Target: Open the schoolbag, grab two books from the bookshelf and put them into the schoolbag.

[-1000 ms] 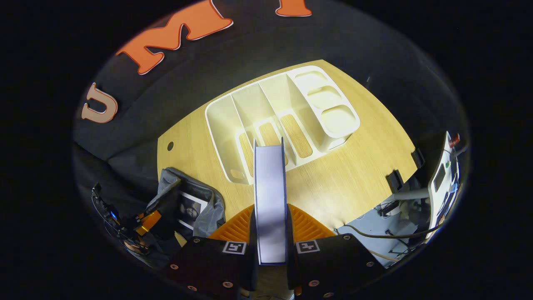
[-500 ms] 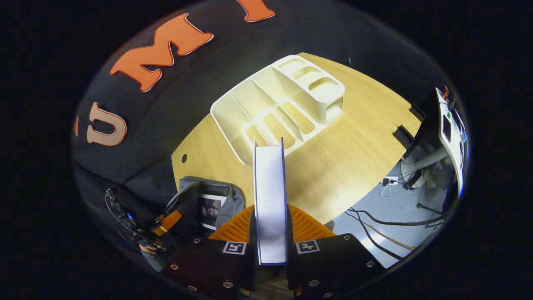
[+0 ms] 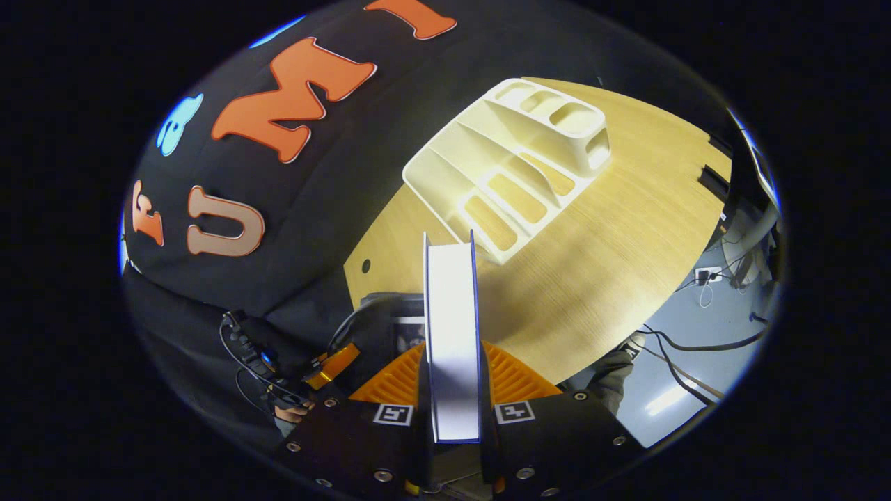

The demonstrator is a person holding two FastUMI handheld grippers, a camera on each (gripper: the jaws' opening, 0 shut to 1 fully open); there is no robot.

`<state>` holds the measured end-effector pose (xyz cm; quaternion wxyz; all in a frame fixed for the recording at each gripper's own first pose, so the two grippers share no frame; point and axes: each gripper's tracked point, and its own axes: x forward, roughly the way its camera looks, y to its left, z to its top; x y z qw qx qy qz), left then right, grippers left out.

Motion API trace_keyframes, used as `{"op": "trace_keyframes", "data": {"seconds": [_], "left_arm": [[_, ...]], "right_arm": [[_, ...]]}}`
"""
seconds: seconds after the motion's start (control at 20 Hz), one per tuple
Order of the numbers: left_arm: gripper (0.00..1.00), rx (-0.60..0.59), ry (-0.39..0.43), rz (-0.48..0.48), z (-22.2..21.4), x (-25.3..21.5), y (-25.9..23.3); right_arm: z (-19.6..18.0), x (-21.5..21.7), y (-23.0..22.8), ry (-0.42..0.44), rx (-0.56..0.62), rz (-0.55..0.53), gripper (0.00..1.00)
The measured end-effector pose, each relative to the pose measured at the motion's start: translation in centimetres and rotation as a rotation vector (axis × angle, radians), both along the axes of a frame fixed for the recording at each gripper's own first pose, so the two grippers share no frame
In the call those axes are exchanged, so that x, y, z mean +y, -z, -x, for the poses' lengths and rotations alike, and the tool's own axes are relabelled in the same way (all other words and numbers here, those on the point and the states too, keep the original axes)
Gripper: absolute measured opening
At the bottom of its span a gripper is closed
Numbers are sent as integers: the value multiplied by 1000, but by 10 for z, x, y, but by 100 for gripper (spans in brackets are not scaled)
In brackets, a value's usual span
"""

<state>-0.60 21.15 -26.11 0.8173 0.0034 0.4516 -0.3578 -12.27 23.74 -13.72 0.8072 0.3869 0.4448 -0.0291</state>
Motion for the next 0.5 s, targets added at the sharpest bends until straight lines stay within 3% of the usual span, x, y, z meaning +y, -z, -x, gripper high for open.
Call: {"op": "trace_keyframes", "data": {"seconds": [0.5], "left_arm": [[4, -30, -55, 36, -5, 16, -15]], "right_arm": [[-31, 98, 23, -130, -44, -125, 28]]}}
